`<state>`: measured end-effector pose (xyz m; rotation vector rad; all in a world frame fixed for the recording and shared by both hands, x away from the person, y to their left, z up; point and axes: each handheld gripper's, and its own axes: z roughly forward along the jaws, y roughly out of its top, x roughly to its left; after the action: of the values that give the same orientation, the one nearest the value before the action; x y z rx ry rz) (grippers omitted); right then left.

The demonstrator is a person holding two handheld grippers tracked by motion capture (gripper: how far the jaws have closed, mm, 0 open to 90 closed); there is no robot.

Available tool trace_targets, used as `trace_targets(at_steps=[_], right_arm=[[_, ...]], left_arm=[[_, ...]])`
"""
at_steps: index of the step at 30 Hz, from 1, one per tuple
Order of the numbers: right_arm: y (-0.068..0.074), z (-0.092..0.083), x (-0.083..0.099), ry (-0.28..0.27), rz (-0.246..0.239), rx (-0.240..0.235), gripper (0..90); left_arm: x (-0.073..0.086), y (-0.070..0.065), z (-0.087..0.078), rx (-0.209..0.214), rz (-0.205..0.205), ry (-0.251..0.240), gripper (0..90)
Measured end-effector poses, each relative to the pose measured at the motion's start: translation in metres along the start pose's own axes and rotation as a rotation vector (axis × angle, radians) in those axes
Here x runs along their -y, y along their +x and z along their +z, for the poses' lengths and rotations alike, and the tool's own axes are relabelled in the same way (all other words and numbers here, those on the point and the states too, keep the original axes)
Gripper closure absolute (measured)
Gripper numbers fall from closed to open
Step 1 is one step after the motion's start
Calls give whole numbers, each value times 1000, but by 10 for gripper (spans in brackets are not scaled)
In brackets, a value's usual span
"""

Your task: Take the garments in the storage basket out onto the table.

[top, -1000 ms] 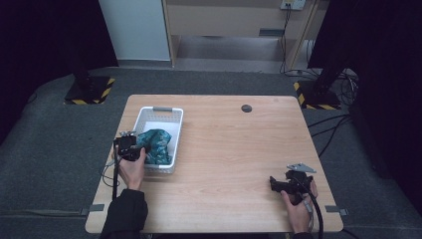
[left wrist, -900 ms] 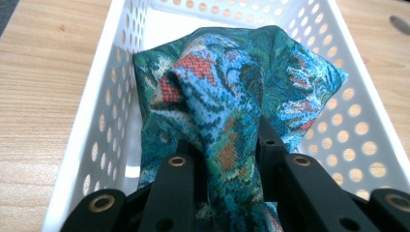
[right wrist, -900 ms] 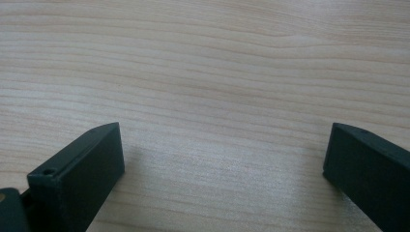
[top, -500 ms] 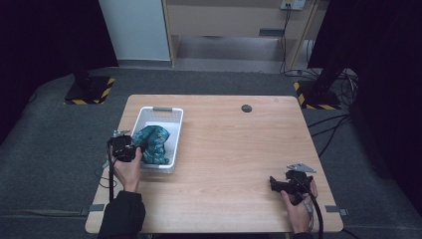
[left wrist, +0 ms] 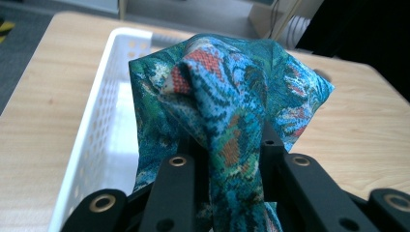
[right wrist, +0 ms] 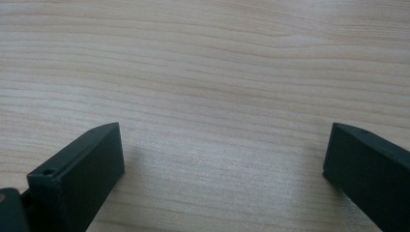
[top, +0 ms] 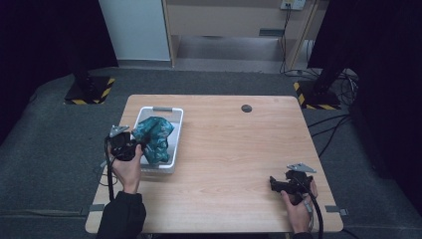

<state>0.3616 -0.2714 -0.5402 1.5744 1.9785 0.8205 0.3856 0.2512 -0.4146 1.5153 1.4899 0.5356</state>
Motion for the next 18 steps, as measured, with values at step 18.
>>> trace_targets(at_steps=[18], right_arm=[[0, 0, 0, 0, 0, 0, 8]], left_arm=[[-13, -41, -17, 96, 64, -82, 738]])
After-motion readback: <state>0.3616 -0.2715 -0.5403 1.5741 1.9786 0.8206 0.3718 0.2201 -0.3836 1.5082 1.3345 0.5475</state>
